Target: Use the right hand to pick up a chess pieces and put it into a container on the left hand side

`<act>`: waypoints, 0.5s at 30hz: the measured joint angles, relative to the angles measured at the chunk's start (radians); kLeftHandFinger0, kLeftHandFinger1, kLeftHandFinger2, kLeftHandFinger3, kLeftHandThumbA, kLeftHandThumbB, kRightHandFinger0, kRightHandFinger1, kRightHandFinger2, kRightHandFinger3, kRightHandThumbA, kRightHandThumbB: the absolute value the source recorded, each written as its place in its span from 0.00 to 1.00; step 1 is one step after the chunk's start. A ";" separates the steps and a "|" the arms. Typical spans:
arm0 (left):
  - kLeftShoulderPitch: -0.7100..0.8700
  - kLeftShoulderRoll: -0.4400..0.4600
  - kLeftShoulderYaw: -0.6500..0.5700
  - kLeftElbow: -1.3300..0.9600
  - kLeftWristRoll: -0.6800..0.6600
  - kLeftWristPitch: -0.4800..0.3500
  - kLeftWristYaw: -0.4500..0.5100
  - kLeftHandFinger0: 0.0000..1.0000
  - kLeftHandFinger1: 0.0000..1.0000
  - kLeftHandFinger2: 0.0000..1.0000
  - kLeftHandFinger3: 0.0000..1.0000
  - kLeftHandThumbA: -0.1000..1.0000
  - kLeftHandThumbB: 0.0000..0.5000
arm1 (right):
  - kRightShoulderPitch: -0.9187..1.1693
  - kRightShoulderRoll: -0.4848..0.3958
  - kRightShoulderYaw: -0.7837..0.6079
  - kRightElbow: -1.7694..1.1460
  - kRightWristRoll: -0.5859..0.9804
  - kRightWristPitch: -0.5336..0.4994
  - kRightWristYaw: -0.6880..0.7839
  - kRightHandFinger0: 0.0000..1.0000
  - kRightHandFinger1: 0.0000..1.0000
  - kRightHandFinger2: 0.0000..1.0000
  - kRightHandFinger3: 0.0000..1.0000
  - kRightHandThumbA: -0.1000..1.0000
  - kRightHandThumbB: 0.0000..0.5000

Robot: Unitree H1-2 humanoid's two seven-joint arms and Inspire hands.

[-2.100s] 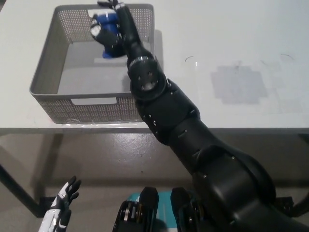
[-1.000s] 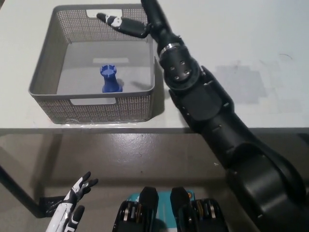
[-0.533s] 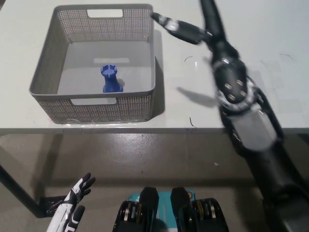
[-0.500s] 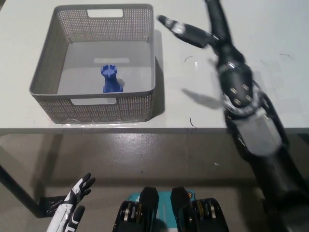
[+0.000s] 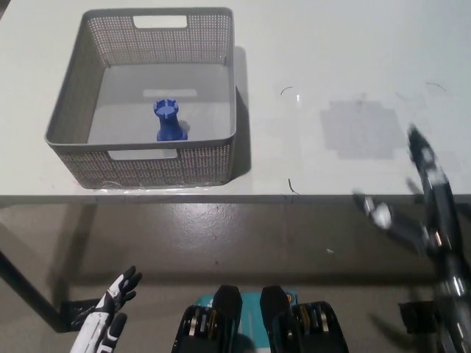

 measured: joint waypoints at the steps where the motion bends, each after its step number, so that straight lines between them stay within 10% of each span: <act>1: 0.000 0.000 0.002 0.000 -0.001 0.000 0.000 1.00 1.00 1.00 1.00 1.00 0.74 | 0.026 0.000 0.001 -0.008 0.003 -0.010 0.002 1.00 1.00 1.00 1.00 1.00 0.67; 15: -0.056 -0.002 0.087 0.007 -0.037 -0.007 0.002 1.00 1.00 1.00 1.00 1.00 0.74 | 0.175 0.076 0.027 0.120 0.113 -0.161 0.103 1.00 1.00 1.00 1.00 0.97 0.51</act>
